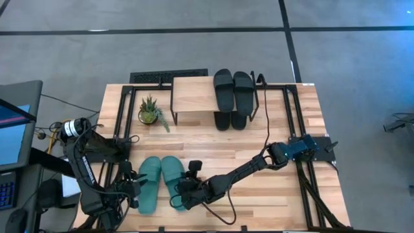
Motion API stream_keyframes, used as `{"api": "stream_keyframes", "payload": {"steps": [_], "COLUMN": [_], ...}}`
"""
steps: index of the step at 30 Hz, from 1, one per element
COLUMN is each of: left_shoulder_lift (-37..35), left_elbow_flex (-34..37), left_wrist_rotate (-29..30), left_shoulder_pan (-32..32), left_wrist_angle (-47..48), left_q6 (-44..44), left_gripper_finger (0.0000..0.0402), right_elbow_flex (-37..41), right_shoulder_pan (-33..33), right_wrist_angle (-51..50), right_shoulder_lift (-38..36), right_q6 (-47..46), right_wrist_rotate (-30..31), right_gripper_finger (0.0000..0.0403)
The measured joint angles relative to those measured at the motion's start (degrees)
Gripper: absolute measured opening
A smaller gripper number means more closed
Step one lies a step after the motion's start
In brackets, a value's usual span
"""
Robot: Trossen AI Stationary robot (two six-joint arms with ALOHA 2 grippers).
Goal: Pick and place slides into the shelf
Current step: Put the green slipper on the shelf
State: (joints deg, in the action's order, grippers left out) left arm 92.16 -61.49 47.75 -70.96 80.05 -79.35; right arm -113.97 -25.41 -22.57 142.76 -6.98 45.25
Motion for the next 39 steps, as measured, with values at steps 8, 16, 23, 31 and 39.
{"api": "stream_keyframes", "payload": {"steps": [8,16,23,31,39], "left_shoulder_lift": [0.0,0.0,0.0,0.0,0.0], "left_elbow_flex": [0.0,0.0,0.0,0.0,0.0], "left_wrist_rotate": [0.08,0.25,0.83,0.96,2.15], "left_shoulder_pan": [0.0,0.0,0.0,0.0,0.02], "left_wrist_angle": [0.02,0.01,0.0,0.0,0.13], "left_q6": [0.0,-0.01,-0.18,-0.2,-0.18], "left_gripper_finger": [0.0088,0.0088,0.0088,0.0088,0.0088], "right_elbow_flex": [0.02,0.02,0.02,0.04,-0.04], "right_shoulder_pan": [-0.44,-0.83,-0.61,-0.68,-1.99], "right_wrist_angle": [0.07,-3.54,-14.71,-32.4,-38.69], "right_shoulder_lift": [0.04,-0.37,-0.87,-2.11,-4.5], "right_q6": [1.02,-1.64,-12.67,-28.27,-34.07], "right_wrist_rotate": [6.1,11.61,14.33,14.63,7.86], "right_gripper_finger": [0.0015,0.0007,0.0004,0.0003,0.0007]}}
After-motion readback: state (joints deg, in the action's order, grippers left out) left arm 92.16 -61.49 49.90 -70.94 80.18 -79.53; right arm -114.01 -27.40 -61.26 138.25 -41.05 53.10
